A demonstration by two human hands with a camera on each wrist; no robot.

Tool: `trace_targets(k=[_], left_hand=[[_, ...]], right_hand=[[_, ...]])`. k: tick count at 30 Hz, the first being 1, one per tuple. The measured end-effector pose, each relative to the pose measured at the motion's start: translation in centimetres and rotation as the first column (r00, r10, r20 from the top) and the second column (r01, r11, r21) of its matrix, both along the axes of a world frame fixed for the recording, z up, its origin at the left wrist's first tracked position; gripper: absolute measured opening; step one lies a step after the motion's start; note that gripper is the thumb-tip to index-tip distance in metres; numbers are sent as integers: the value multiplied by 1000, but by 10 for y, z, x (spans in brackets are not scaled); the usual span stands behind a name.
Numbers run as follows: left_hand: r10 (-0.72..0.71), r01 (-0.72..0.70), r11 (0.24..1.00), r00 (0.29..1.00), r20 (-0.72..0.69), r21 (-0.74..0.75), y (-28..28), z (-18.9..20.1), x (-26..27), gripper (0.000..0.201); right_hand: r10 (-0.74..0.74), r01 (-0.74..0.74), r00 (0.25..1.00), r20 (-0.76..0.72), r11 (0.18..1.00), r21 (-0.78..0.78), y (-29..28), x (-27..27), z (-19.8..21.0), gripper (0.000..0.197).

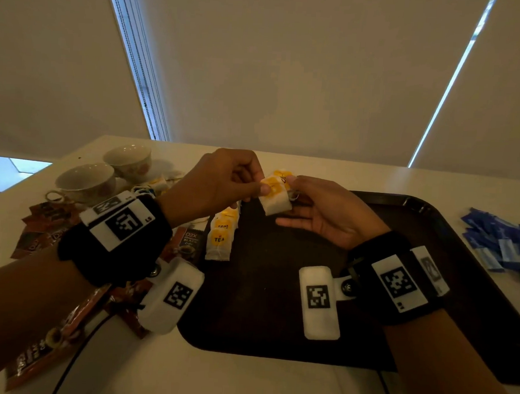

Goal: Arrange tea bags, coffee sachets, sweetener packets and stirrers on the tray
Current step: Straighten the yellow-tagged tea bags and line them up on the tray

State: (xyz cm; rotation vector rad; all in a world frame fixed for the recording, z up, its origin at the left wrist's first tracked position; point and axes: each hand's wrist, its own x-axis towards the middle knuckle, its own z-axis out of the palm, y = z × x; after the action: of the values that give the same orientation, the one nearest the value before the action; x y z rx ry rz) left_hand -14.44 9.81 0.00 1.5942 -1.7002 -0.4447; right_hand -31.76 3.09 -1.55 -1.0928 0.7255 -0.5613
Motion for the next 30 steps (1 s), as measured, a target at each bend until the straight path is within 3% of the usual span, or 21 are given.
trace_targets(k=[4, 7, 12, 15, 19, 24, 30], left_hand=[[-5, 12, 991, 999, 53, -134, 10, 5, 6, 12], [-24, 27, 993, 999, 24, -113, 21, 7, 14, 12], [-133, 130, 979, 991, 13, 155, 47, 4, 32, 9], [-210, 195, 911, 978, 2, 363, 55, -5, 42, 10], [-160, 180, 824, 984, -85, 538, 53, -17, 49, 21], [-167, 44, 887, 959, 231, 459, 37, -28, 51, 19], [-124, -39, 928, 905, 408, 370, 28, -39, 52, 18]], right_hand=[[-53, 53, 999, 12, 998, -35, -2, -2, 1, 22], [-102, 102, 995, 0, 993, -58, -5, -4, 0, 29], [-149, 148, 989, -13, 986, -73, -8, -8, 0, 22], [-135, 134, 991, -17, 988, -74, -8, -8, 0, 22], [-109, 107, 994, -23, 991, -80, -8, -7, -1, 24], [-105, 103, 994, -25, 992, -72, -8, -8, -2, 26], [-97, 95, 995, -29, 994, -60, -10, -9, -2, 29]])
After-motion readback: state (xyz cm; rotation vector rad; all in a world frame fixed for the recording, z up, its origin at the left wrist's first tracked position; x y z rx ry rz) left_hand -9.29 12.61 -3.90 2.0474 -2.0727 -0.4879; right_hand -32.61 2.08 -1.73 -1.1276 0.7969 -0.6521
